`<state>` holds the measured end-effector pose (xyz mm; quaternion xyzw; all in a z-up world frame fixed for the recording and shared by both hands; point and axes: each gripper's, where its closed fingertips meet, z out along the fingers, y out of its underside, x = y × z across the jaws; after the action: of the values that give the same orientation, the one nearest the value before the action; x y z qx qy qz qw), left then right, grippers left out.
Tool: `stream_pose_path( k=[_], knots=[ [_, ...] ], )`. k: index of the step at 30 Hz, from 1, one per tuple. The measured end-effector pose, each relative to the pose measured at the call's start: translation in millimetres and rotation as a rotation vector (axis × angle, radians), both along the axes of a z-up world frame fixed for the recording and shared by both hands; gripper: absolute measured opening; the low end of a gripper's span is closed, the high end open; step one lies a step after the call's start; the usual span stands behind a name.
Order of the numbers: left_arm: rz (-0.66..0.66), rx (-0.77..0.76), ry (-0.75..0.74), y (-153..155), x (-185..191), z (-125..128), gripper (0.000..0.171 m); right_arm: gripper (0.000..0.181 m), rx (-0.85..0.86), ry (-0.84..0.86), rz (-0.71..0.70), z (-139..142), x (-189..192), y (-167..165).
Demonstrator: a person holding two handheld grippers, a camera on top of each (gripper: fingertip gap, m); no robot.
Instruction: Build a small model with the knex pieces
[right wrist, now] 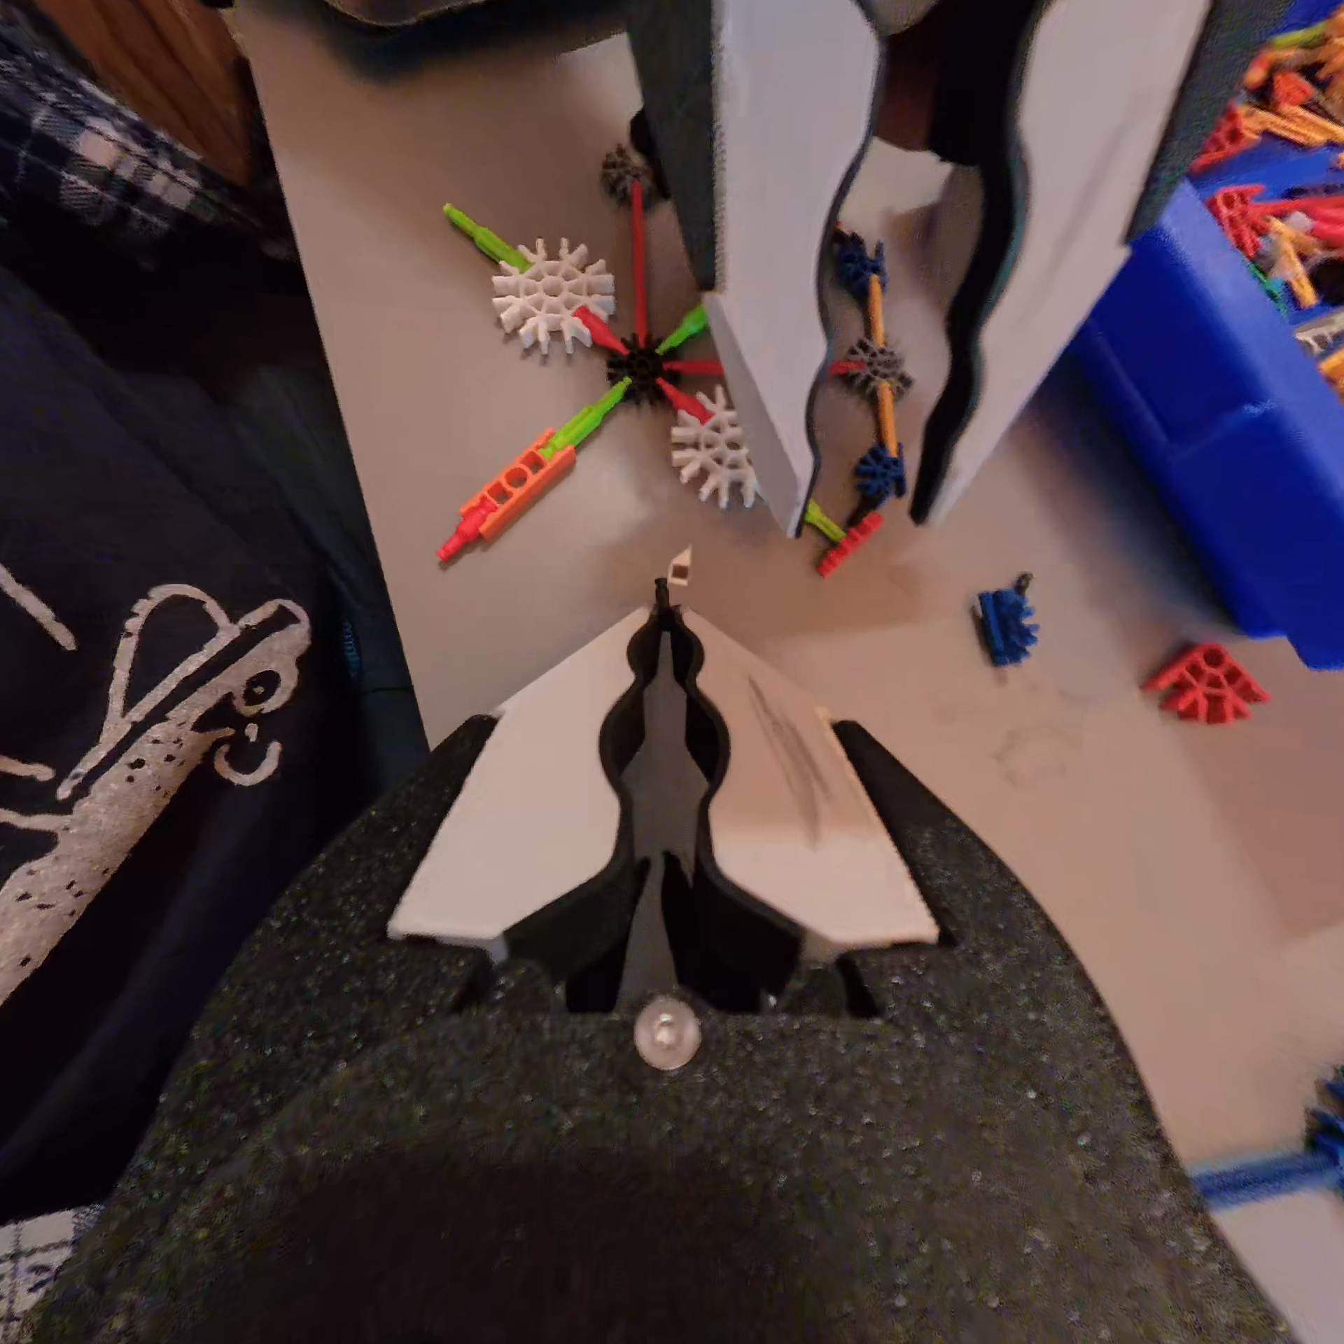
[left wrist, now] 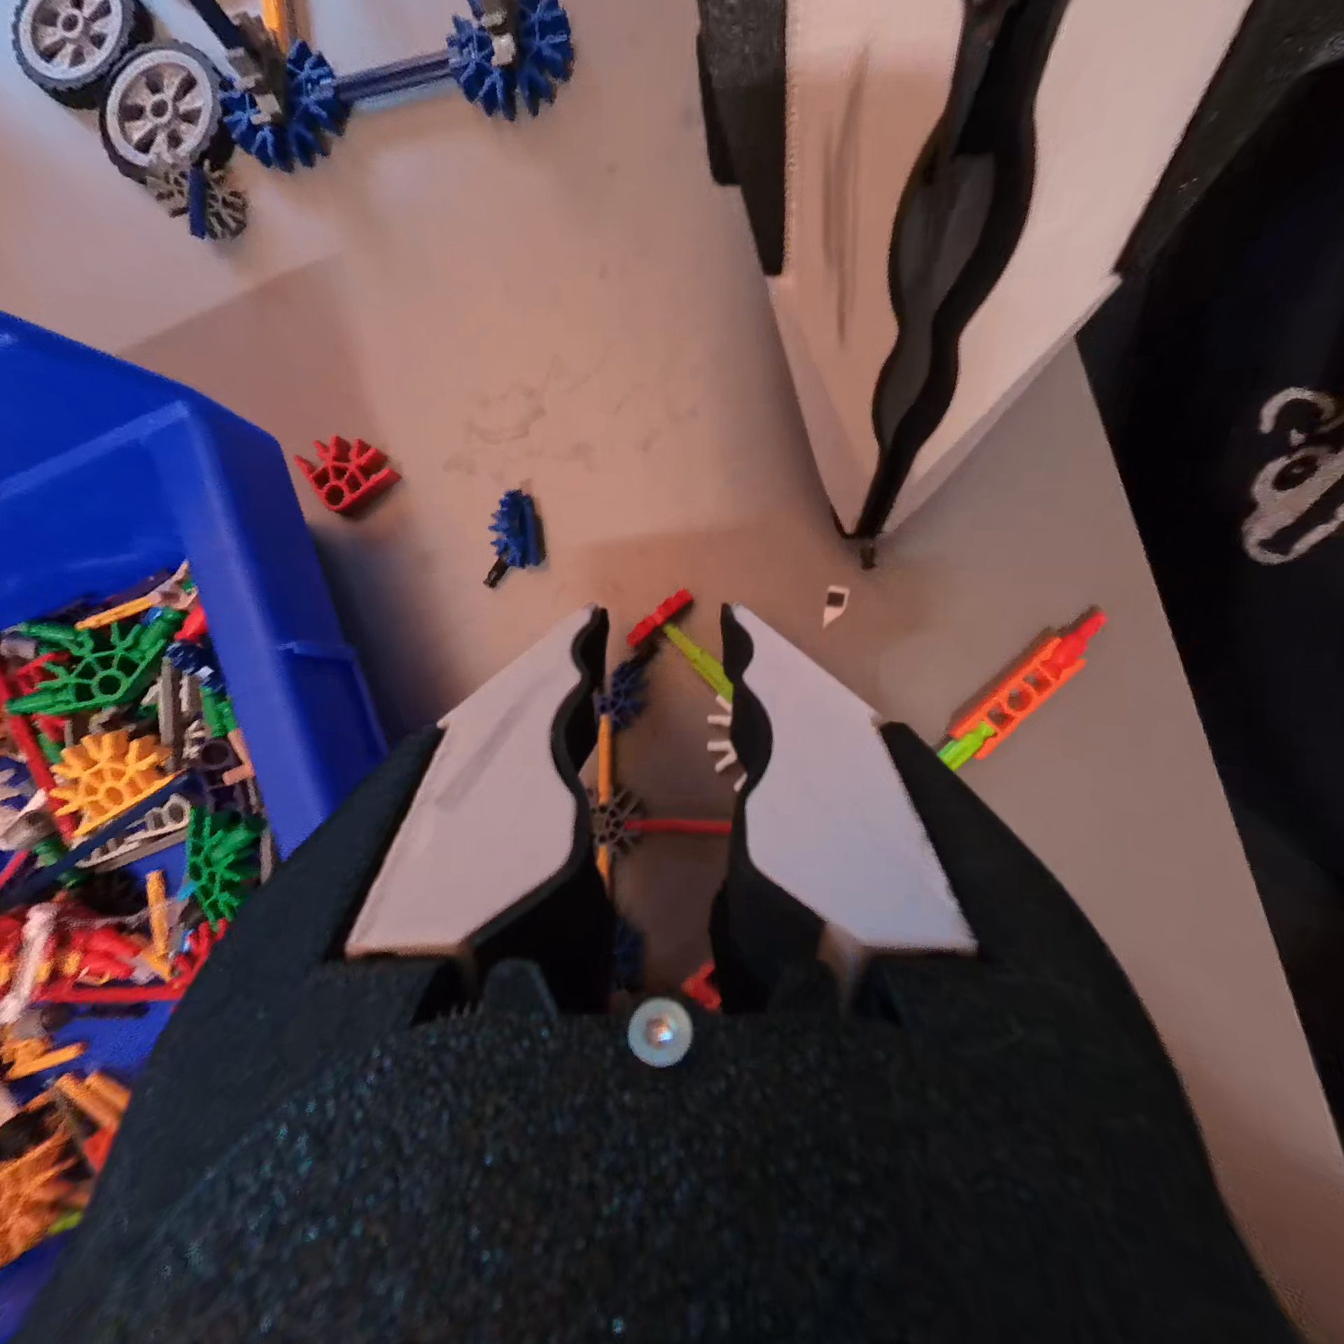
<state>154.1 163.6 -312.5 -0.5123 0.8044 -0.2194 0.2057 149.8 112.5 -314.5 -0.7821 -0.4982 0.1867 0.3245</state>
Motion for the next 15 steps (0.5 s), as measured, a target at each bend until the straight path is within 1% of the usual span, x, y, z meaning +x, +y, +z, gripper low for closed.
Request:
stream_pose_path(
  k=[3, 5, 8, 15],
  knots=[
    [0.025, -0.009, 0.035, 2.1, 1.2, -10.7, 0.014, 0.001, 0.010, 0.009, -0.047, 1.6, 7.2, 3.6],
    [0.049, -0.003, 0.029, 5.5, 2.9, -12.3, 0.009, 0.001, 0.009, 0.015, -0.081, 2.3, 11.6, 6.3],
    [0.059, -0.039, 0.026, 4.9, 4.2, -12.5, 0.006, 0.001, 0.010, 0.018, -0.126, 2.6, 18.8, 10.8],
    [0.113, -0.119, 0.028, -1.1, 9.1, -12.2, 0.005, 0.001, 0.014, 0.038, -0.255, 5.1, 31.6, 28.7]
  ],
)
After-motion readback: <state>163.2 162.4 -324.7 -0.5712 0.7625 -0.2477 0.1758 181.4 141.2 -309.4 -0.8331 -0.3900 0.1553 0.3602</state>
